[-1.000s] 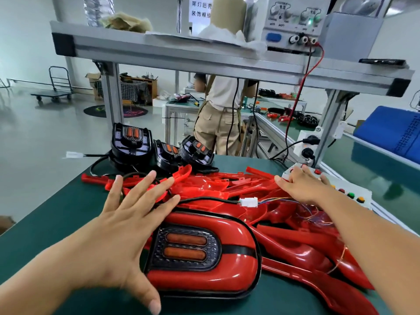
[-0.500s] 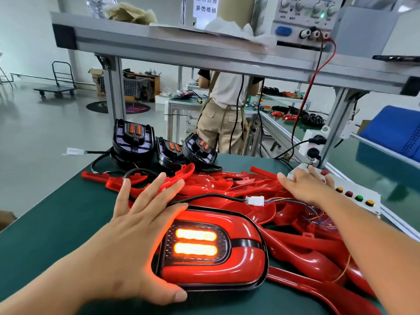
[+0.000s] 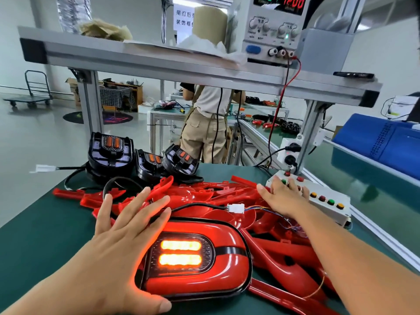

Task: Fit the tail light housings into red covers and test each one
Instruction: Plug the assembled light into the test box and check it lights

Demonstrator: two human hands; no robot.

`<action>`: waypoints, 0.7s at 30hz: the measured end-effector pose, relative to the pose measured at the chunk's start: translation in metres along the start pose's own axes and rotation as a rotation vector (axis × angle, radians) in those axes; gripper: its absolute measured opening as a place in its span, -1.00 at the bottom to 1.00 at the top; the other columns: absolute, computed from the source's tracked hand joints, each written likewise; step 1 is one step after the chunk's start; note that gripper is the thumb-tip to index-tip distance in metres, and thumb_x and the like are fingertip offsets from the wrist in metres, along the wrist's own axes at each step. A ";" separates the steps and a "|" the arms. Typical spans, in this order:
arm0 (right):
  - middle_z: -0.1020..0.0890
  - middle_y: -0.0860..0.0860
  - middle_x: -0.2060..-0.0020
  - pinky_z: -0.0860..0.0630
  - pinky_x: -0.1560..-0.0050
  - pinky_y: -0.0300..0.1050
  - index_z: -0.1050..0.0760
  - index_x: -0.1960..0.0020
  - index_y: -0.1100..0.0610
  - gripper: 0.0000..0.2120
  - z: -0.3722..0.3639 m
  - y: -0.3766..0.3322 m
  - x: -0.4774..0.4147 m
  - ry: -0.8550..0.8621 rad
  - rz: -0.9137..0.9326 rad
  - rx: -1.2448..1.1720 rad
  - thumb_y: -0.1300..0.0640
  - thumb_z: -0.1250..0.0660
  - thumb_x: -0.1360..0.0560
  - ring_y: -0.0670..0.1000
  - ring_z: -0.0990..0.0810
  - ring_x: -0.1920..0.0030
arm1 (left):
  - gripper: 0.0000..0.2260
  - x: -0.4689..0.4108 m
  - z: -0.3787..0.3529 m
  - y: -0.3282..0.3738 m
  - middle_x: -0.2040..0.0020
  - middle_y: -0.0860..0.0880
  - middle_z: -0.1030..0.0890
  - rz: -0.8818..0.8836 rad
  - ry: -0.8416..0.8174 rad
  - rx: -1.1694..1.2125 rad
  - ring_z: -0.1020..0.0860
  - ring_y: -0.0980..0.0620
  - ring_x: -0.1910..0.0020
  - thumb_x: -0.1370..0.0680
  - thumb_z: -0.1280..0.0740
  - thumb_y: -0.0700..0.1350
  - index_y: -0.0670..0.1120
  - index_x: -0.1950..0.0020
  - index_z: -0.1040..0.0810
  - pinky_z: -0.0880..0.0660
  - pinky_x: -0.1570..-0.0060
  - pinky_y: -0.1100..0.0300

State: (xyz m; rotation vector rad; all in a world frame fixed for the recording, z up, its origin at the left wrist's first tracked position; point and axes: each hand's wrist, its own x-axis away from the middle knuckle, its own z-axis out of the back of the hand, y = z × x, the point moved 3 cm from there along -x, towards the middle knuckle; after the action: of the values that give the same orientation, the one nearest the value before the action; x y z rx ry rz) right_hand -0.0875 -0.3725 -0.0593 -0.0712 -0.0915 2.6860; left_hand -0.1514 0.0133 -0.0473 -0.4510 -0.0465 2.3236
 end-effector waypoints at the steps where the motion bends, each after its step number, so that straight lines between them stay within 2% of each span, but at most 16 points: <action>1: -0.18 0.03 -0.55 0.21 -0.45 0.25 -0.03 -0.54 0.01 -0.18 0.000 0.000 0.001 -0.007 -0.002 0.007 -0.48 0.24 -0.46 0.07 0.17 -0.57 | 0.15 0.001 0.000 0.001 -0.48 -0.04 -0.37 0.002 0.011 0.009 -0.11 -0.10 -0.54 -0.18 -0.05 0.70 -0.16 -0.43 -0.45 0.12 -0.39 -0.28; 5: -0.08 -0.01 -0.58 0.24 -0.45 0.27 0.14 -0.59 0.01 -0.15 -0.001 0.002 0.004 -0.034 -0.011 0.011 -0.48 0.26 -0.46 0.09 0.21 -0.57 | 0.09 0.005 0.000 0.002 -0.33 0.03 -0.46 0.001 0.070 0.045 -0.19 -0.11 -0.50 -0.20 -0.10 0.67 -0.14 -0.40 -0.49 0.13 -0.38 -0.28; 11: 0.11 -0.04 -0.59 0.18 -0.44 0.29 0.19 -0.59 0.01 -0.13 0.003 0.000 0.005 -0.056 0.029 0.116 -0.49 0.29 -0.45 0.12 0.15 -0.58 | 0.02 0.008 0.002 0.002 -0.20 0.12 -0.48 -0.031 0.139 0.067 -0.27 -0.05 -0.44 -0.21 -0.12 0.66 -0.06 -0.37 -0.53 0.13 -0.39 -0.31; 15: 0.06 -0.04 -0.59 0.11 -0.45 0.26 0.16 -0.59 0.00 -0.11 0.005 -0.003 0.002 -0.070 0.058 0.198 -0.51 0.31 -0.43 0.18 0.07 -0.57 | 0.00 0.009 0.002 0.002 -0.20 0.15 -0.52 -0.023 0.132 0.076 -0.27 0.00 -0.45 -0.22 -0.12 0.66 -0.01 -0.41 -0.49 0.13 -0.39 -0.32; 21: -0.07 -0.01 -0.58 0.04 -0.45 0.23 0.12 -0.59 0.01 -0.10 0.006 -0.002 0.003 -0.059 0.064 0.204 -0.51 0.32 -0.41 0.17 -0.01 -0.56 | 0.00 0.011 0.001 0.003 -0.25 0.19 -0.49 -0.001 0.117 0.074 -0.23 0.02 -0.48 -0.24 -0.09 0.65 -0.01 -0.42 -0.47 0.15 -0.40 -0.32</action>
State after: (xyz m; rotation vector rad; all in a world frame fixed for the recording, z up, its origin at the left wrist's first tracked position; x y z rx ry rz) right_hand -0.0893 -0.3694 -0.0536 0.0700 0.1690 2.7455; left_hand -0.1609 0.0193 -0.0500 -0.5475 0.0953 2.2849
